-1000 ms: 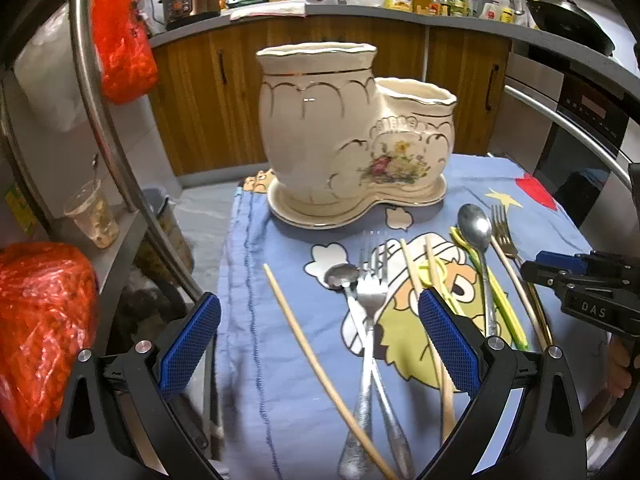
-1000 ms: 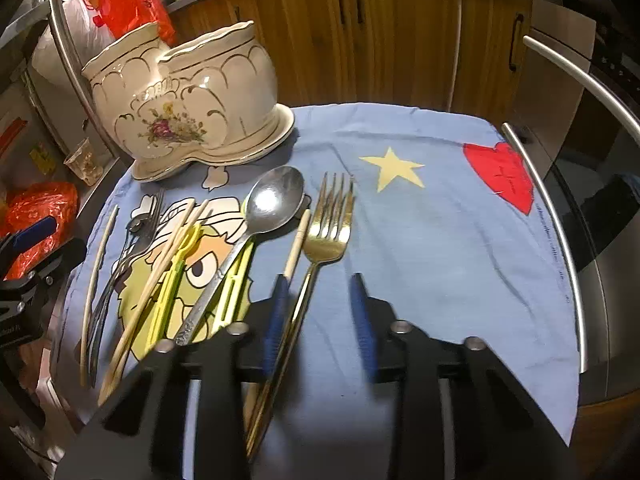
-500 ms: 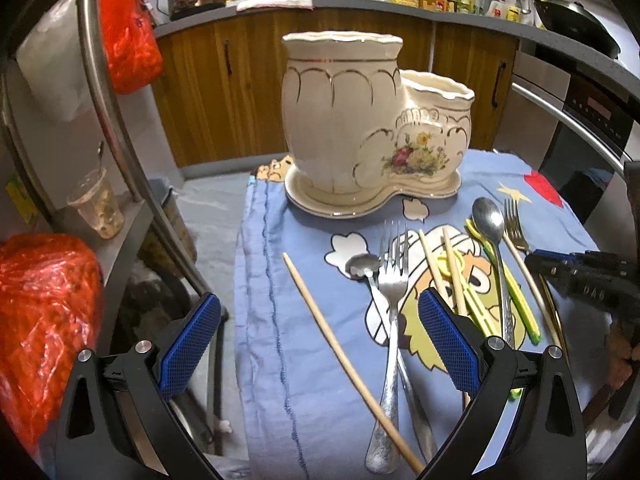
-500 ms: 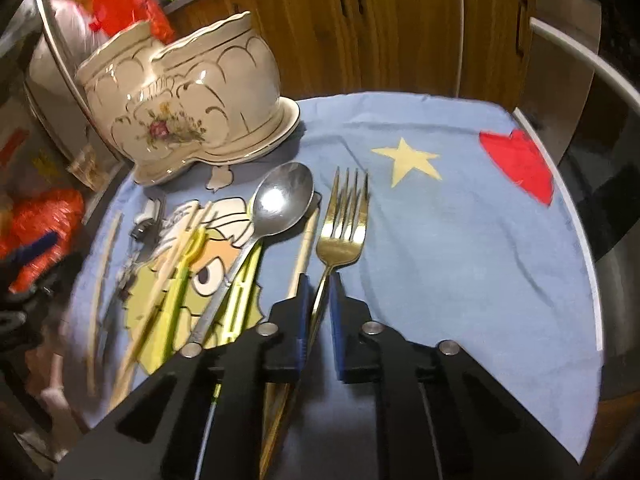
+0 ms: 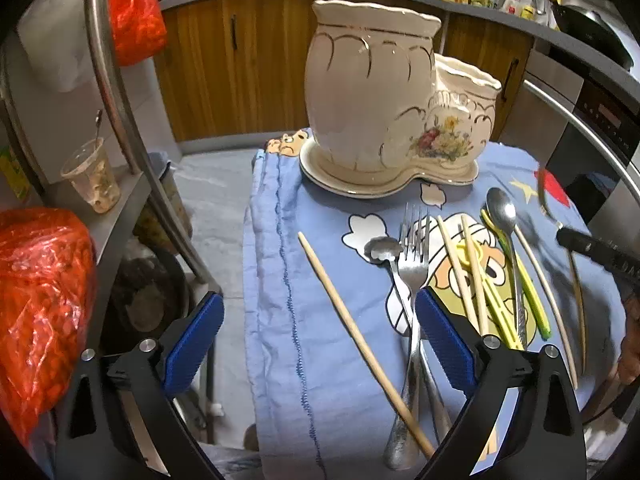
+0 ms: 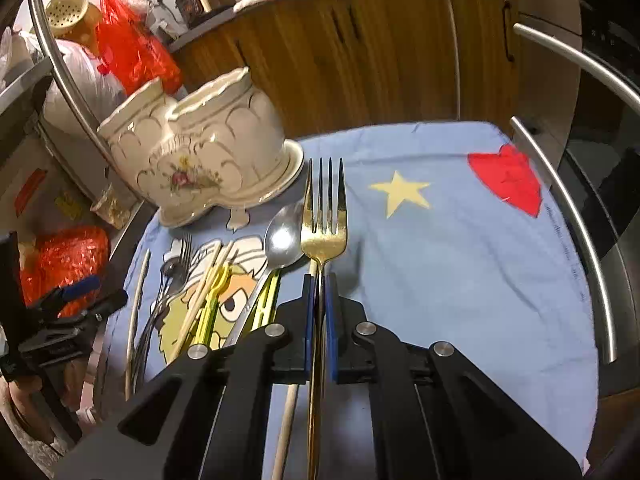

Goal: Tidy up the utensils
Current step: 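Close the right tool on the gold fork while the left tool grasps a wooden chopstick, then lift the gold fork and chopstick and carry both over the ceramic holder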

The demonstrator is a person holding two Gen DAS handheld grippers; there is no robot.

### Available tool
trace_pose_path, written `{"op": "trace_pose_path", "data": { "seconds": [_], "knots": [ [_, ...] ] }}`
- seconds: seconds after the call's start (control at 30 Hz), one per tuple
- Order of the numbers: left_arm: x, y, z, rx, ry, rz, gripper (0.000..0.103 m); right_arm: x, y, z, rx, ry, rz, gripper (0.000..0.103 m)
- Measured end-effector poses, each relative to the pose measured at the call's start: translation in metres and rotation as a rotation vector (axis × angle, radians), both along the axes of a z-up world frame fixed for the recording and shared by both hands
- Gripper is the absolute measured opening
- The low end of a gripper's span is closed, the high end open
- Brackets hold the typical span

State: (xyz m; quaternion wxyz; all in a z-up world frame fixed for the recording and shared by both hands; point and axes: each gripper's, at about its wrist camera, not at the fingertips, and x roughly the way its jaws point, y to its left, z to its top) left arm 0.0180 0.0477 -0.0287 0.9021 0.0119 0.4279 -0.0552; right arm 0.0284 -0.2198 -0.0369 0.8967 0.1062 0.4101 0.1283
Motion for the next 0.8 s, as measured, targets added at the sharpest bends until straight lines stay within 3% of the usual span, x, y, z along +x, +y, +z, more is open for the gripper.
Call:
{"op": "trace_pose_path", "data": {
  "seconds": [0.03,0.17,0.23,0.3,0.4,0.47,0.57,0.63,0.8],
  "knots": [
    [0.0,-0.001,-0.001,-0.001,0.005,-0.005,0.093,0.0,-0.001,0.002,0.0,-0.007,-0.001,0.006],
    [0.004,-0.01,-0.01,0.022,0.055,-0.03,0.054,0.0,0.0,0.002,0.006,-0.01,0.016,0.005],
    [0.006,-0.016,-0.015,0.042,0.077,-0.048,0.044,-0.003,-0.002,0.003,0.008,-0.011,0.023,0.005],
    [0.006,-0.021,-0.018,0.074,0.079,-0.056,0.042,-0.004,-0.002,0.004,0.007,-0.019,0.03,0.005],
    [0.008,-0.024,-0.019,0.085,0.064,-0.066,0.031,-0.006,-0.002,0.006,0.008,-0.027,0.036,0.005],
    [0.008,-0.025,-0.02,0.09,0.059,-0.065,0.013,-0.007,-0.002,0.007,0.012,-0.03,0.037,0.005],
    [0.01,-0.02,-0.02,0.07,0.059,-0.058,0.005,-0.008,-0.004,0.009,0.02,-0.045,0.039,0.005],
    [0.01,-0.016,-0.016,0.036,0.056,-0.055,0.005,-0.01,-0.005,0.011,0.019,-0.061,0.04,0.005],
    [0.0,-0.014,0.005,-0.024,-0.041,-0.068,0.005,-0.017,-0.004,0.02,0.018,-0.111,0.042,0.005]
  ]
}}
